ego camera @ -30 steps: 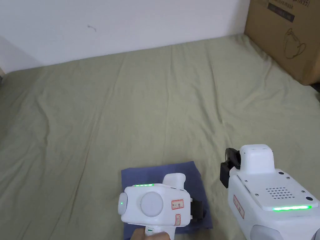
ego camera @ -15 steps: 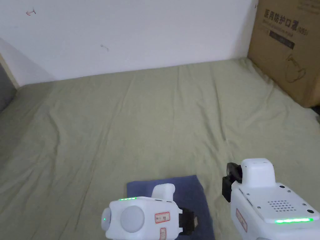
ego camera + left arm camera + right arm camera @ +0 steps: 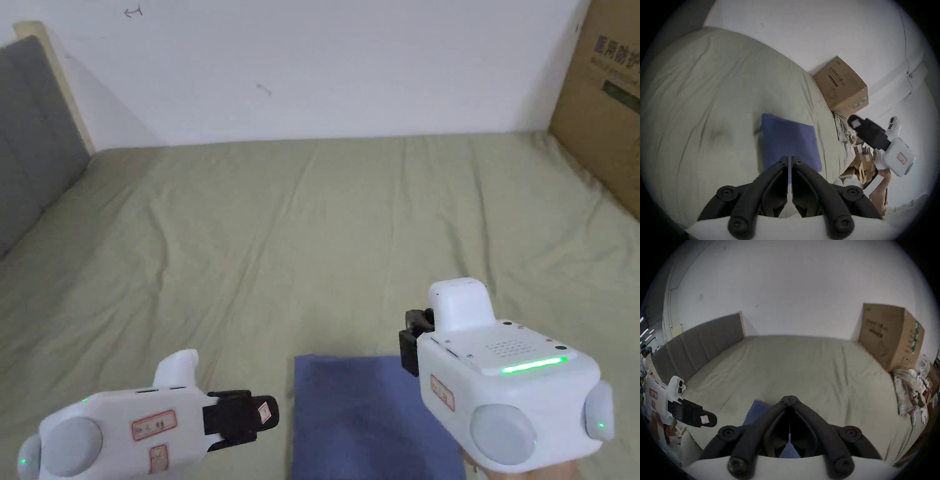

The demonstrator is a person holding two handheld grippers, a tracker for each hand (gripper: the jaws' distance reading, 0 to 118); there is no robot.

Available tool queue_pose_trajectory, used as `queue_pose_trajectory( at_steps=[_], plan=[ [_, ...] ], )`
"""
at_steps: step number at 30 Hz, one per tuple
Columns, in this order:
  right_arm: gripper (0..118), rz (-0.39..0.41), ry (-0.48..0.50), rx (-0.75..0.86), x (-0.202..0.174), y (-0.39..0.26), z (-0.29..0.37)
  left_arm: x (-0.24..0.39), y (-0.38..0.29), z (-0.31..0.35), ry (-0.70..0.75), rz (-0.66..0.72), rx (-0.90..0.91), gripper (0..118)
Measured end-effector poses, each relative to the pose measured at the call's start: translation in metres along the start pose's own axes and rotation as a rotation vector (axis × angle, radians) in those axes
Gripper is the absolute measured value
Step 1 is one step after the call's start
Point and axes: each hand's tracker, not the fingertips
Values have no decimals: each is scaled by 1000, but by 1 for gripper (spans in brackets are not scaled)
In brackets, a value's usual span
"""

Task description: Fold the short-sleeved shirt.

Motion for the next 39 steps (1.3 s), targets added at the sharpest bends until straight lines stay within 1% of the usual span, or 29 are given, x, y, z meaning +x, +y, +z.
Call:
queue_pose_trajectory(
  at_steps=[2,3,4,6,8,9,10,15,18,19,20,21,22,23,24,25,26,29,32,34,36,39],
  plan=[
    [1,-40,34,-132,-5,-7,-24,-12,-6,1,-2,32,3,4],
    [1,-62,32,-199,-7,-13,-38,-18,-10,0,3,51,0,4],
    [1,-67,33,-278,-9,-20,-51,-23,-13,0,5,59,-1,4],
    [1,-79,4,-372,-10,-36,-73,-30,-19,-3,3,75,-12,4],
    [1,-121,-5,-449,-7,-49,-90,-37,-23,-7,-1,87,-26,4],
    [1,-147,-11,-472,-6,-55,-97,-39,-26,-8,-2,92,-34,4],
    [1,-156,-25,-485,-6,-60,-99,-41,-27,-11,-2,96,-43,4],
    [1,-122,-28,-474,-12,-58,-104,-50,-26,-22,-17,94,-70,4],
    [1,-134,-27,-478,-11,-59,-106,-56,-20,-30,-81,115,-95,6],
    [1,-137,-26,-478,-10,-59,-105,-57,-16,-33,-102,114,-115,14],
    [1,-139,-24,-478,-10,-60,-106,-58,-13,-37,-105,104,-118,28],
    [1,-141,-21,-479,-9,-59,-105,-59,-9,-41,-111,104,-115,49],
    [1,-143,-20,-477,-9,-60,-104,-60,-4,-47,-115,105,-120,64],
    [1,-146,-18,-478,-9,-59,-104,-60,0,-52,-115,110,-127,77],
    [1,-152,-16,-478,-8,-59,-104,-61,4,-57,-125,117,-131,94],
    [1,-156,-15,-475,-8,-60,-103,-59,8,-63,-159,124,-149,107],
    [1,-157,-14,-475,-8,-60,-103,-59,11,-70,-183,131,-166,118],
    [1,-158,-12,-473,-8,-61,-103,-65,20,-96,-252,150,-208,118],
    [1,-150,-12,-472,-8,-61,-103,-73,25,-129,-218,203,-256,118],
    [1,-153,-9,-470,-7,-61,-102,-76,29,-140,-313,245,-248,118],
    [1,-160,-5,-471,-6,-61,-102,-80,29,-146,-375,297,-246,118],
    [1,-171,-3,-472,-5,-61,-103,-79,29,-157,-386,319,-261,116]
  ],
)
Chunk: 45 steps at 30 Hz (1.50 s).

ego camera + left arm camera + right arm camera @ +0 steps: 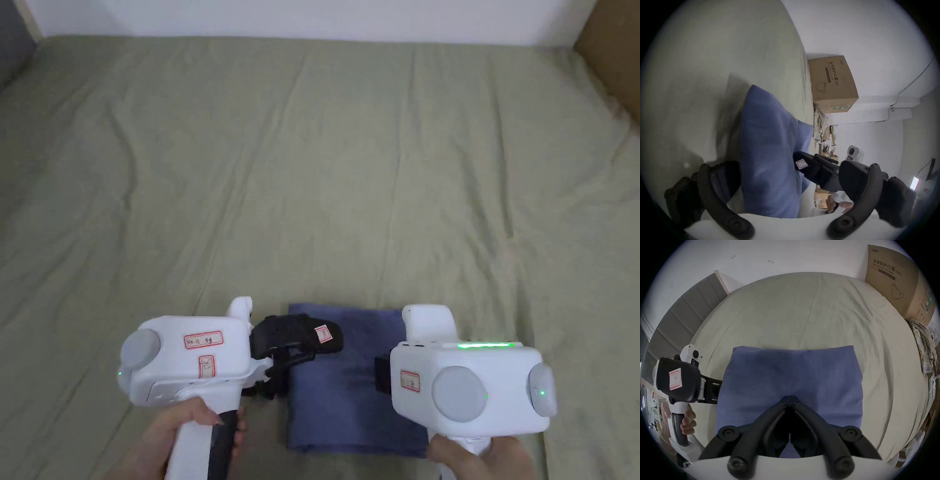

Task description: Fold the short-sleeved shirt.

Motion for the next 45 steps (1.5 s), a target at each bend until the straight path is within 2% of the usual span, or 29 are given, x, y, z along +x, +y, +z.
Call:
queue_pose_trajectory(
  at_steps=[1,2,3,4,5,7,10,14,18,24,29,35,37,38,39,41,42,43,45],
  plan=[
    [1,-4,0,4,0,0,0,0,-1,-3,-1,-1,1,114],
    [1,-3,0,5,0,-1,0,2,-1,-5,-7,-5,-1,108],
    [1,-1,-3,5,0,-1,0,3,-2,-9,35,-9,-5,80],
    [1,1,-5,7,0,-1,1,0,-4,-13,145,-23,-16,44],
    [1,6,-15,9,0,-1,2,-7,-5,-15,161,-27,-34,27],
    [1,-1,-4,6,1,-1,6,-14,-3,-7,13,77,-15,26],
    [1,-23,-5,43,-1,0,20,3,-4,-2,129,-39,-13,26],
    [1,-12,-24,115,-8,3,38,13,-4,15,156,-56,-14,26],
    [1,-12,-5,223,-20,6,62,21,1,62,250,-126,16,26],
    [1,15,1,320,-42,15,87,27,16,158,493,-208,60,26],
    [1,19,11,341,-52,17,91,35,30,238,835,-294,75,26],
    [1,43,-8,331,-64,17,84,25,38,285,1340,-425,3,26],
    [1,51,-13,333,-67,17,83,16,41,294,1410,-425,12,26],
    [1,57,-16,335,-69,17,82,11,41,297,1426,-429,31,32],
    [1,64,-21,337,-70,17,81,8,41,299,1454,-435,49,53],
    [1,74,-23,335,-72,18,80,3,39,299,1501,-440,64,108],
    [1,74,-21,336,-71,18,80,1,38,301,1480,-436,57,118],
    [1,73,-18,336,-72,19,80,6,33,304,1454,-460,108,114],
    [1,71,-17,338,-72,19,80,11,30,303,1405,-408,121,113]
  ],
)
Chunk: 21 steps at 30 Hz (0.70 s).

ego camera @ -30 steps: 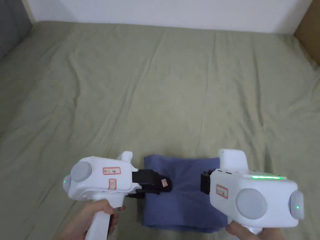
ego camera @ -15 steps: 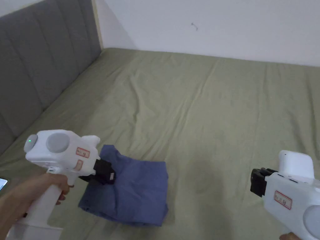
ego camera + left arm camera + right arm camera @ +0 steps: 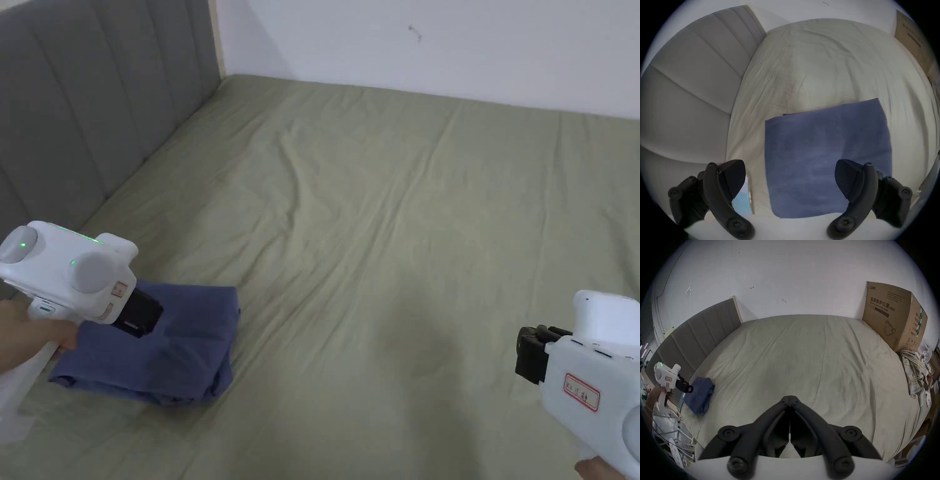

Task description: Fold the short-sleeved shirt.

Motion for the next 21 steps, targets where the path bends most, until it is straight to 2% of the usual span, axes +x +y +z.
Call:
queue_pose_trajectory(
  at_steps=[2,4,5,6,7,9,15,21],
  plan=[
    [1,-1,1,1,1,-1,0,5,-1,8,-7,7,11,113],
    [1,-6,9,7,3,-2,4,15,-2,21,-16,25,38,103],
    [1,-7,10,8,4,-3,6,21,0,28,-42,45,59,88],
    [1,-9,11,9,6,-3,8,28,-2,38,-75,71,94,58],
    [1,-14,13,14,9,-4,10,37,-3,47,-111,94,122,36],
    [1,-30,20,24,15,-5,16,58,-6,63,-168,129,171,2],
    [1,-45,14,70,34,-7,36,139,-23,110,-265,198,315,0],
    [1,-61,-4,141,49,-5,64,212,-43,166,-179,174,486,0]
  ],
)
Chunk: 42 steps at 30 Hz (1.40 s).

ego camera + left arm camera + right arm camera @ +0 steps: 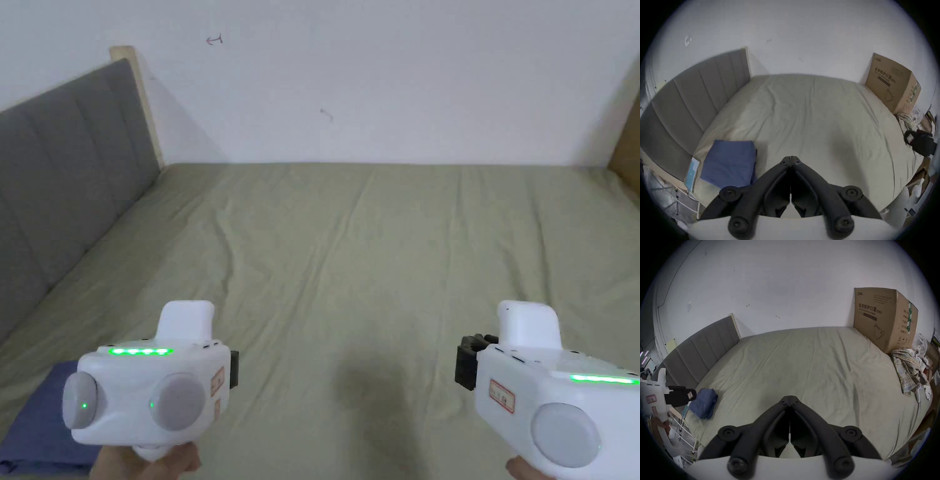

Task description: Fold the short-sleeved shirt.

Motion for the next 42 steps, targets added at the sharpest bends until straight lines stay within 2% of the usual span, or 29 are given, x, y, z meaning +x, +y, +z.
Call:
queue_pose_trajectory(
  at_steps=[4,9,11,18,21,25,30,35,36,37,38,39,40,41,42],
  plan=[
    [1,14,-12,78,6,13,20,29,12,37,26,18,159,0],
    [1,23,-23,197,7,40,44,61,40,77,79,-95,341,0],
    [1,46,-40,263,5,52,54,67,49,90,76,-88,424,0],
    [1,106,-83,477,-1,79,94,85,68,121,76,-100,572,0],
    [1,131,-118,535,-4,86,105,89,70,133,81,-88,617,0],
    [1,131,-106,555,-6,85,112,90,68,139,78,-83,620,0],
    [1,146,-109,544,-10,79,111,86,61,140,55,-72,608,0],
    [3,136,-106,535,-10,79,112,89,58,141,92,-106,613,1],
    [9,137,-110,537,-11,79,112,88,58,141,87,-101,610,5],
    [15,138,-111,537,-10,79,113,87,58,141,76,-85,607,15],
    [23,140,-111,537,-10,79,113,86,58,142,64,-72,603,33],
    [35,141,-113,537,-10,79,113,86,59,142,57,-65,593,63],
    [46,141,-113,537,-10,79,114,85,59,141,52,-66,585,86],
    [60,140,-115,538,-9,80,114,85,60,139,48,-73,575,100],
    [75,138,-117,538,-9,80,114,85,59,138,44,-74,572,103]
  ],
)
